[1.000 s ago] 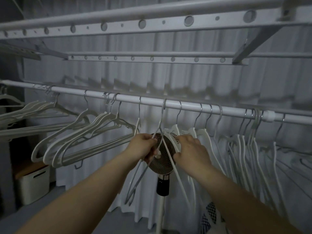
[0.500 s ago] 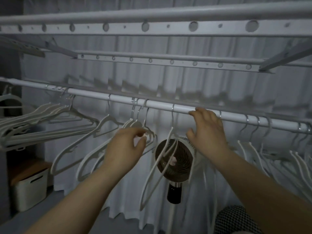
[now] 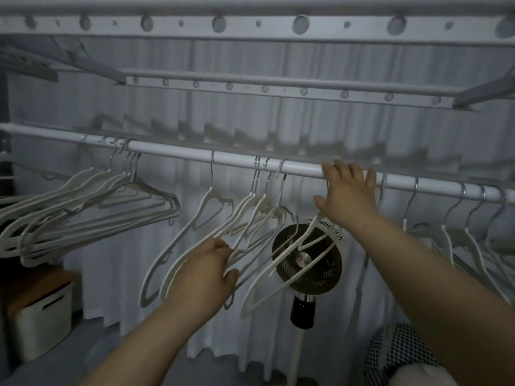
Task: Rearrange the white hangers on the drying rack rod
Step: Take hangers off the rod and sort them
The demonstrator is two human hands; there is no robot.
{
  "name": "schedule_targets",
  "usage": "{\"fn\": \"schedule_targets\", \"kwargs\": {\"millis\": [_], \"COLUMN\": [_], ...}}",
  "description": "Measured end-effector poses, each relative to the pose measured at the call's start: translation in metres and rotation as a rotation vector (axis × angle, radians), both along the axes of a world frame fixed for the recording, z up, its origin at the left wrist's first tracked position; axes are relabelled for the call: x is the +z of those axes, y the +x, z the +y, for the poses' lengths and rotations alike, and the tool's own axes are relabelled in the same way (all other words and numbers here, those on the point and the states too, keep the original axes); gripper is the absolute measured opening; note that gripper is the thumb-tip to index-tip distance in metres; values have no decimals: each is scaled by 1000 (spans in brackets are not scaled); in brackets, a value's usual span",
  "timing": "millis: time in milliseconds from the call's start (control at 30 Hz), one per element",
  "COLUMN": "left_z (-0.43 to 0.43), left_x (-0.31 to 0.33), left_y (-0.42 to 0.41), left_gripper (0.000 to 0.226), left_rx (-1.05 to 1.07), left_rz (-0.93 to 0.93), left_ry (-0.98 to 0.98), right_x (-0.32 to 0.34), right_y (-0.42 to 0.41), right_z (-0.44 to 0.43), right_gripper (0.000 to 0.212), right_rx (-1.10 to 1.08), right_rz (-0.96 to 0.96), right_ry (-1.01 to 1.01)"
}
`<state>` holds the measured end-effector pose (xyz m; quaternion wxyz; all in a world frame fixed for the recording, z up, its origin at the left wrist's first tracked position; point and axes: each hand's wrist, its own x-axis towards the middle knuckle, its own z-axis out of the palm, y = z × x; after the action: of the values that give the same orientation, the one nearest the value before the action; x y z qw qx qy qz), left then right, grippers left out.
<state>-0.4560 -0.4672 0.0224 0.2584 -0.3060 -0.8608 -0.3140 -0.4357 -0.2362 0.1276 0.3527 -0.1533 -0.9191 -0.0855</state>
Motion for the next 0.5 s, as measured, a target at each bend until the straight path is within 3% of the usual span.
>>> {"fn": "schedule_targets", "kwargs": {"millis": [233, 500], "left_z": [-14, -22], "left_x": [1, 10], "left_y": [-6, 2], "left_gripper": [28, 36], "left_rx": [-6, -31], "left_rz": [112, 99], "left_ry": [162, 208], "right_x": [-1, 3], "right_y": [-6, -10], "right_z": [-2, 4], "right_gripper": [66, 55], "right_rx": [-40, -118], "right_rz": [132, 101], "right_ry": [-70, 30]}}
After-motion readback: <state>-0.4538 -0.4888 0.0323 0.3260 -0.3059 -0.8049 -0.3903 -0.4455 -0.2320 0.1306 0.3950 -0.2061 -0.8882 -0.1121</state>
